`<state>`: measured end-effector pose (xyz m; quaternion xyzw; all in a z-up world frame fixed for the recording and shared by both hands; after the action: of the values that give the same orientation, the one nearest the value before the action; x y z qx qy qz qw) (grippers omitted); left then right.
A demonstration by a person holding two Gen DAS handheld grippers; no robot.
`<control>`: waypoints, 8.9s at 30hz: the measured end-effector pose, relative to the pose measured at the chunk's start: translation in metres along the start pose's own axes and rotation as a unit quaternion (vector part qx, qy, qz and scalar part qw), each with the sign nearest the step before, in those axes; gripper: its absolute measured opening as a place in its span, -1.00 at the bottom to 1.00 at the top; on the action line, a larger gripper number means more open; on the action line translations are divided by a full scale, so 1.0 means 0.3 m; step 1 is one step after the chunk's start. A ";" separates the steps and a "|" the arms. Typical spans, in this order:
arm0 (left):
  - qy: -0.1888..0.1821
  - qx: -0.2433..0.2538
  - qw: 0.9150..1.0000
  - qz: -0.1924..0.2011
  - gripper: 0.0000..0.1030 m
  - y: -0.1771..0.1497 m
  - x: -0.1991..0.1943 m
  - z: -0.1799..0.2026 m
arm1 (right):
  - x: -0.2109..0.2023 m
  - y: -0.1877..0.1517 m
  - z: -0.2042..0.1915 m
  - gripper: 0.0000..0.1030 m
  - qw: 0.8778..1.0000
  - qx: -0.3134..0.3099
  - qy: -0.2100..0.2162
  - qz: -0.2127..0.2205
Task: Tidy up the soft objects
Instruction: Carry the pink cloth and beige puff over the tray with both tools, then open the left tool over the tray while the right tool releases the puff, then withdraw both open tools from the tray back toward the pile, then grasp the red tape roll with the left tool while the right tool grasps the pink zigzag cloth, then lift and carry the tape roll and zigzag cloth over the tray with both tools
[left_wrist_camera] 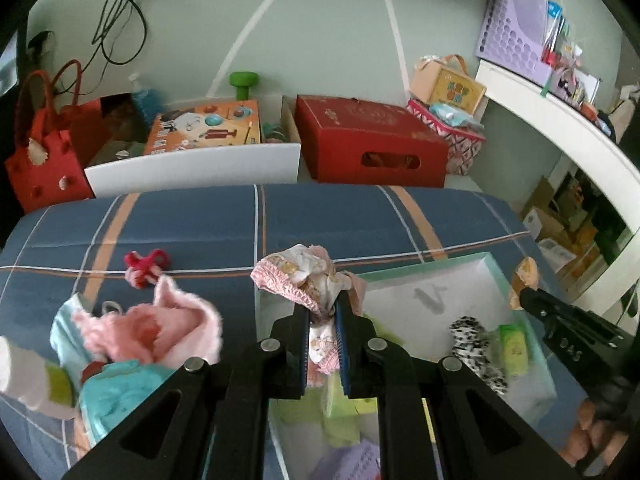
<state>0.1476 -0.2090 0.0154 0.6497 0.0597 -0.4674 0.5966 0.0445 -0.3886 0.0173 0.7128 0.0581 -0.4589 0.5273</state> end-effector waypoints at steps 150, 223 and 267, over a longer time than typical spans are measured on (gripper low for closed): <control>0.089 -0.334 0.932 -0.110 -0.24 -0.344 -0.123 -0.718 | 0.051 -0.131 -0.726 -0.80 0.956 0.005 0.275 -0.104; 0.050 -0.232 0.967 0.089 -0.71 -0.070 -0.451 -0.528 | -0.471 0.132 -0.405 -0.94 0.937 0.066 0.313 0.141; -0.018 -0.018 0.998 -0.064 -0.71 -0.127 0.088 0.058 | 0.068 -0.073 -0.041 -0.86 0.985 0.100 0.091 -0.104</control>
<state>0.1289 -0.2255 -0.0274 0.6250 0.0984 -0.5153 0.5781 0.0510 -0.3773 -0.0124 0.7909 0.1336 -0.4481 0.3948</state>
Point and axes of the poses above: each gripper's, at about its wrist camera, not at the fingertips, and x roughly the way its jaws point, z to its right, y to its top, the point moved 3 cm from there along x, roughly the way its jaws point, and after that the axes turned 4 degrees about z, right-handed, at the moved point
